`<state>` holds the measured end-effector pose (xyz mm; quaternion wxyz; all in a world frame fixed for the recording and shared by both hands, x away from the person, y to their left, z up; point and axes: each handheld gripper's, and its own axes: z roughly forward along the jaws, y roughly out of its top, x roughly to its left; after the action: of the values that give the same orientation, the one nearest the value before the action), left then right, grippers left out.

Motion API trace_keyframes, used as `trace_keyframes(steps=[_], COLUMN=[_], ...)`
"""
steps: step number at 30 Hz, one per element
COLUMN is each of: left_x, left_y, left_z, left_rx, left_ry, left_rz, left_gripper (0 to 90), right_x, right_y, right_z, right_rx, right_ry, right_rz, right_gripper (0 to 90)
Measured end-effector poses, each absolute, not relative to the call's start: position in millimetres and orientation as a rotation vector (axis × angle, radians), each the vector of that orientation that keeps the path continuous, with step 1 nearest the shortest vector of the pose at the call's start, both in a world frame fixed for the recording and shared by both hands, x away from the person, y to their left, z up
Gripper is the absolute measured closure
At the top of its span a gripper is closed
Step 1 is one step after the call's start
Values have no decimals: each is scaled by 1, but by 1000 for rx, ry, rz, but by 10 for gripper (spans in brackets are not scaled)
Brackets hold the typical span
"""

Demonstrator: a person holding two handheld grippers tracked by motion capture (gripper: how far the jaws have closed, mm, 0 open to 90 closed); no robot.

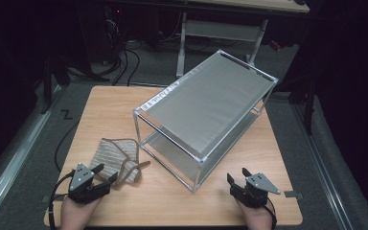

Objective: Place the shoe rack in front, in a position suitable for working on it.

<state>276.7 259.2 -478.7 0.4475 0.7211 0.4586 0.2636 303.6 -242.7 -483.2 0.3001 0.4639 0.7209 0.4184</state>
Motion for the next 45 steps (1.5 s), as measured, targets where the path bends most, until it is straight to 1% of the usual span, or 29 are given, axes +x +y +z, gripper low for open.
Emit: trace_keyframes(steps=[1,9,19,23,27,30,33,38,45], left_x=[277,279,275,273,273,276,285,308,346], left_y=[258,256,261,261,258,252,240,228,219], left_z=[-479,-482,-481,-481,-476,-470,-458,-439,-433], left_rx=[1782,1774,1754,1745,1711,1720,1762,1745,1731], left_ry=[1133,1142,1144,1143,1144,1138,1127,1100,1118], left_rz=[651,632,635,653,659,658,658,664,692], left_gripper=[377,382,379,387,395,397,398,401,416], right_x=[302,300,301,297,293,289,284,278,264], right_y=[-244,-247,-239,-237,-236,-233,-228,-220,-198], right_z=[-484,-481,-479,-474,-470,-465,-461,-456,-445], right_rx=[1234,1227,1207,1166,1150,1129,1090,1053,965], right_ry=[1908,1892,1903,1903,1896,1886,1896,1918,1941], right_rz=[1113,1124,1141,1147,1166,1200,1229,1263,1342], right_gripper=[360,359,357,383,385,385,416,420,425])
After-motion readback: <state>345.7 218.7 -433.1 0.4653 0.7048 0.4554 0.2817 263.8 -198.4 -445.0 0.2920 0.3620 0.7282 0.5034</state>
